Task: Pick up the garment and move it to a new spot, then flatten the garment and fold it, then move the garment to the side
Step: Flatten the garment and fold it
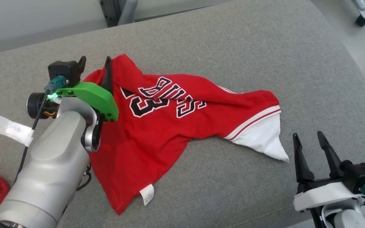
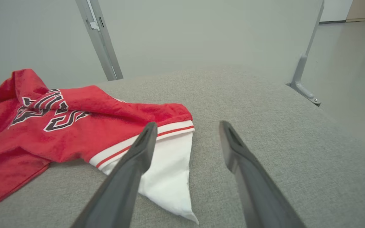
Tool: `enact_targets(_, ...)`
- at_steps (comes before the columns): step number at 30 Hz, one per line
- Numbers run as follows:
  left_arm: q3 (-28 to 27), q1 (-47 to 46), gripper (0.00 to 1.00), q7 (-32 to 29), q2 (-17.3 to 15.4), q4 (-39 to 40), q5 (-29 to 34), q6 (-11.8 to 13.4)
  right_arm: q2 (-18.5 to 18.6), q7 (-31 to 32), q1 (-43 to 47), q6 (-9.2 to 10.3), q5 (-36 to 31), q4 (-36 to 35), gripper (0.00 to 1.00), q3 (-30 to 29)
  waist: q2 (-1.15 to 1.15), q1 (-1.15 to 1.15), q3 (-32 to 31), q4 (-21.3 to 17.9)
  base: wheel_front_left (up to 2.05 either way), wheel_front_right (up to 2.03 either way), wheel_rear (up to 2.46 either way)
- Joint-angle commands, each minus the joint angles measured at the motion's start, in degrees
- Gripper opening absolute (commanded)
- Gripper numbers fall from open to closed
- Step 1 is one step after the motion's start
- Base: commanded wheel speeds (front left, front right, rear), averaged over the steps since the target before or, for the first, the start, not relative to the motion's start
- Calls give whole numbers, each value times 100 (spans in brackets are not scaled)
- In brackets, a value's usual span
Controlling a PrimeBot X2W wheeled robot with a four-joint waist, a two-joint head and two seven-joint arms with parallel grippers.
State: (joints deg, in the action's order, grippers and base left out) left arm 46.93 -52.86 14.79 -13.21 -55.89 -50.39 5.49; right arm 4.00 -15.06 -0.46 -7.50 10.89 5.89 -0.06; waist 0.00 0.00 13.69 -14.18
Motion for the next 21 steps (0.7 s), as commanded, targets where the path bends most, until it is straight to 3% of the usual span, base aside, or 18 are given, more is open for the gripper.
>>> enact_targets(1,-250,201,100,42,-63,430,189,112,54,-17,62,2,-46,-90,100,-60,0,0,-355,270,0,0,0)
enact_targets(12,-1538,3140,100,35,-149,3926,1641,792,295,-17,337,2,-216,-737,100,-543,0,0,-912,678,0,0,0)
enact_targets(16,-1884,4417,100,35,-20,4830,2126,869,333,-17,553,2,-236,-907,100,-786,0,0,-1052,852,0,0,0)
enact_targets(21,-2326,5314,100,35,245,5406,2601,701,307,-17,794,2,-231,-911,100,-1087,0,0,-1100,1013,0,0,0)
